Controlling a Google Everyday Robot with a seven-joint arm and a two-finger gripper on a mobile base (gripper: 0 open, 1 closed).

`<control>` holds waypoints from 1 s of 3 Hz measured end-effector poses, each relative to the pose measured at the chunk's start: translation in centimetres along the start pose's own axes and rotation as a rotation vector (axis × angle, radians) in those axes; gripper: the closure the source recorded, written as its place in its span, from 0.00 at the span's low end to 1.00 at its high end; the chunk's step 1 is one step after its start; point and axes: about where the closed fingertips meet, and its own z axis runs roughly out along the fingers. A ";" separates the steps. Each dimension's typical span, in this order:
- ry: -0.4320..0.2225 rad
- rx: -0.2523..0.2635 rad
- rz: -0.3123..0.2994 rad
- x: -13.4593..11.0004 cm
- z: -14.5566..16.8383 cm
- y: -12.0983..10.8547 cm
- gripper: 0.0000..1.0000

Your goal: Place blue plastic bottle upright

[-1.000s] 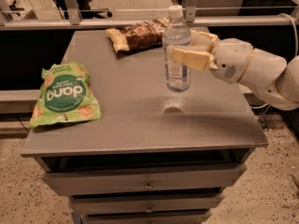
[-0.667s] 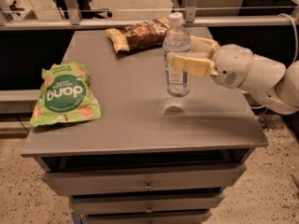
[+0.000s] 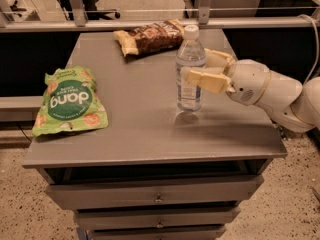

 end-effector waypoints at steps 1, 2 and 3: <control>-0.013 -0.029 -0.006 0.7 -0.4 0.6 0.61; -0.014 -0.052 -0.013 1.4 -0.7 1.2 0.39; -0.013 -0.065 -0.017 2.0 -1.2 1.7 0.15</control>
Offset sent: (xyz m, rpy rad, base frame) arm -0.0193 -0.0046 -0.0284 -0.0024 -0.0369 0.0664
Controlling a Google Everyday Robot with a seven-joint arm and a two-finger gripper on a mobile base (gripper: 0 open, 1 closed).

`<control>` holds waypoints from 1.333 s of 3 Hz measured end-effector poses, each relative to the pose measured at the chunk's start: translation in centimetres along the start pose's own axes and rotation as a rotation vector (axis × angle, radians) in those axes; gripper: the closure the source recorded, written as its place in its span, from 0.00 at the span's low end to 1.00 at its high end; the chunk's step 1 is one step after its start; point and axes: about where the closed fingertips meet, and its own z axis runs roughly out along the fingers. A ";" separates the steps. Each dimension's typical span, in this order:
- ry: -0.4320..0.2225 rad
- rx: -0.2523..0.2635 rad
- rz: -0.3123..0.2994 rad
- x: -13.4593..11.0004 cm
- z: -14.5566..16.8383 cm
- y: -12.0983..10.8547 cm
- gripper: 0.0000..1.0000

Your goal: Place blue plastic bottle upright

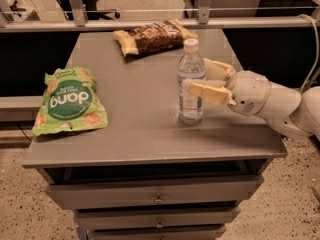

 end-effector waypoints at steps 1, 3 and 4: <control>0.010 -0.001 -0.002 0.3 -0.7 0.5 0.00; 0.151 0.056 -0.062 -3.5 -6.2 -0.5 0.00; 0.246 0.113 -0.084 -9.3 -11.7 -1.6 0.00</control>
Offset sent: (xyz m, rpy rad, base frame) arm -0.0217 -0.0565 0.0096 -0.1074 -0.0148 -0.0795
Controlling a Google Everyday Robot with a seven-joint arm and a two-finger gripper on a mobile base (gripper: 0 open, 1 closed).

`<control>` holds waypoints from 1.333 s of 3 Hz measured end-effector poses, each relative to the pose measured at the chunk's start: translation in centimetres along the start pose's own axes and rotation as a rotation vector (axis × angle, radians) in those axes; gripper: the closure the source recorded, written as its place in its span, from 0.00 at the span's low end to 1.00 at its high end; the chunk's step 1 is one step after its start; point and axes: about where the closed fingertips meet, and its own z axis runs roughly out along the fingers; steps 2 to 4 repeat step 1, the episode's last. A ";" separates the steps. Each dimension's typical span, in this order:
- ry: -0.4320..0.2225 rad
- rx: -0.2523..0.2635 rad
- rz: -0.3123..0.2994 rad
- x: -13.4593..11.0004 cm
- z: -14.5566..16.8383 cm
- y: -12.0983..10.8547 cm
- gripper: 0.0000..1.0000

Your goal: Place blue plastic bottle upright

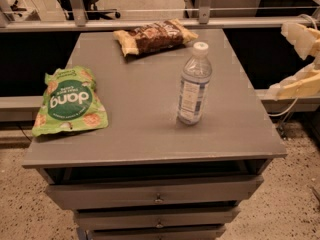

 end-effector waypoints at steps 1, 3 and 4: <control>-0.014 0.000 -0.008 -0.2 0.2 -0.1 0.00; -0.014 0.000 -0.008 -0.2 0.2 -0.1 0.00; -0.014 0.000 -0.008 -0.2 0.2 -0.1 0.00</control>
Offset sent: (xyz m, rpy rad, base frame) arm 0.0000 0.0000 0.0000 0.0000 0.0000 0.0000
